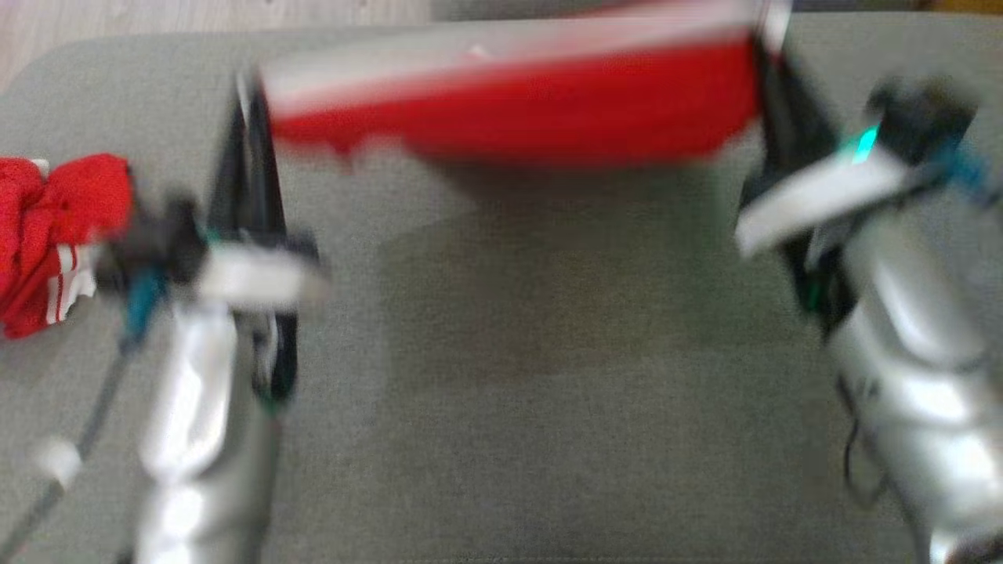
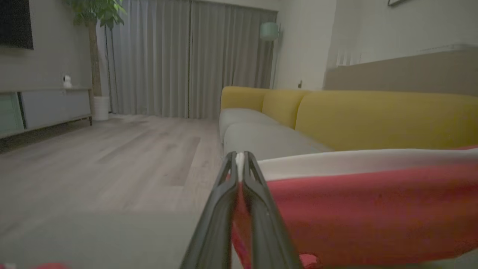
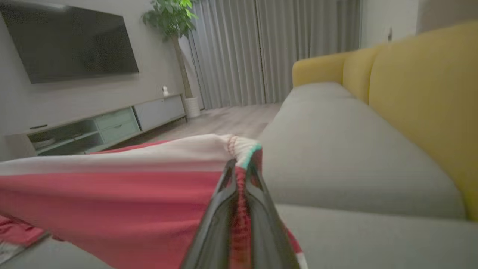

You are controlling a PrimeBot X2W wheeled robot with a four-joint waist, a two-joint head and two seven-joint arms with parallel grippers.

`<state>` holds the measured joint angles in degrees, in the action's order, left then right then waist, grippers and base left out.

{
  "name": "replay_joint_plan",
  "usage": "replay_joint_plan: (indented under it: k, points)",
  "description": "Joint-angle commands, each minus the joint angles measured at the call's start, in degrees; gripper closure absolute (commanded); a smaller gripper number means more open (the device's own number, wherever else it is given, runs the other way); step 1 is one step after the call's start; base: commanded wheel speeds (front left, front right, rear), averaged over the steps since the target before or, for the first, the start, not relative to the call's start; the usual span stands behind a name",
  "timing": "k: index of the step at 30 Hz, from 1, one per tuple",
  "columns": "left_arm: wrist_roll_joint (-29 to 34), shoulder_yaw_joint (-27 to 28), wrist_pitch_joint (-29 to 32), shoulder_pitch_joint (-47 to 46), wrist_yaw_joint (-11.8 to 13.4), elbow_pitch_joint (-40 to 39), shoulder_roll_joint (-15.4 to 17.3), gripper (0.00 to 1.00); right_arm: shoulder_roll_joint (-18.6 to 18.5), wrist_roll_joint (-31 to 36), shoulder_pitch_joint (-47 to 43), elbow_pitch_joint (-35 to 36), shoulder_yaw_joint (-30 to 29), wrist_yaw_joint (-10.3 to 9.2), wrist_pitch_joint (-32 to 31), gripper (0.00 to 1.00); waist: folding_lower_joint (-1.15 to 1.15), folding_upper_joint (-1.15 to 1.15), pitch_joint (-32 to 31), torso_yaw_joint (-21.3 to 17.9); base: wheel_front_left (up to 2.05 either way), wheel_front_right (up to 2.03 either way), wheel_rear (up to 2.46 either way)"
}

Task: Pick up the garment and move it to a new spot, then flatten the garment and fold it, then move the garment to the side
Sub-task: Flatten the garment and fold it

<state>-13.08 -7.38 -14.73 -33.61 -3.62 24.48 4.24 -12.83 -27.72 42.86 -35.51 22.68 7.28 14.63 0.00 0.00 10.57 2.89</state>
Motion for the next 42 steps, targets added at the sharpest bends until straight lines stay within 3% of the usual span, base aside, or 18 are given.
replay_joint_plan:
  k: [1, 6, 12, 23, 27, 32, 39, 42]
  points:
    - [-0.3, 3.4, -0.3, 2.7, -0.2, -1.0, 1.0, 1.0, 0.0, -1.3, -2.6, 1.8, 0.8, 0.21, 0.4, 1.0, 0.0, 0.0, -0.6, -0.5, 0.0, 0.0, 0.0]
    - [-1.8, 6.2, -0.3, 15.4, -0.7, 0.3, -1.0, 1.0, 1.0, -3.8, -15.6, 3.4, 0.5, 0.21, 0.4, 1.0, 0.0, 0.0, -4.0, -0.8, 0.0, 0.0, 0.0]
    - [-5.7, 5.2, -0.3, 25.5, -0.1, -0.8, -1.3, 1.0, 3.1, -5.3, -28.1, 7.6, 2.3, 0.21, 0.4, 1.0, 0.0, 0.0, -9.0, -1.2, 0.0, 0.0, 0.0]
    - [-5.6, 4.7, -0.3, 35.5, 0.3, -4.9, -1.3, 1.0, 4.1, -6.4, -40.5, 13.2, -0.7, 0.21, 0.4, 1.0, 0.0, 0.0, -11.8, -2.5, 0.0, 0.0, 0.0]
    - [-4.5, 4.6, -0.3, 33.6, -0.2, -6.3, -1.4, 1.0, 4.5, -7.1, -40.5, 14.3, -1.8, 0.21, 0.4, 1.0, 0.0, 0.0, -11.0, -3.5, 0.0, 0.0, 0.0]
    - [-0.6, 4.2, -0.3, 23.2, -2.2, -4.6, -0.6, 1.0, 6.3, -8.9, -35.2, 14.1, -2.9, 0.21, 0.4, 1.0, 0.0, 0.0, -7.3, -5.4, 0.0, 0.0, 0.0]
    - [-0.9, -2.1, 1.1, 1.3, -3.8, 9.1, 3.9, 1.0, 9.1, -12.0, -23.1, 8.1, -4.2, 0.21, 0.4, 1.0, 0.0, 0.0, 0.0, -8.5, 0.0, 0.0, 0.0]
    - [-3.1, -7.8, 2.4, -5.9, -3.8, 13.5, 5.7, 1.0, 9.7, -13.6, -18.9, 5.0, -3.2, 0.21, 0.4, 1.0, 0.0, 0.0, 2.5, -9.7, 0.0, 0.0, 0.0]
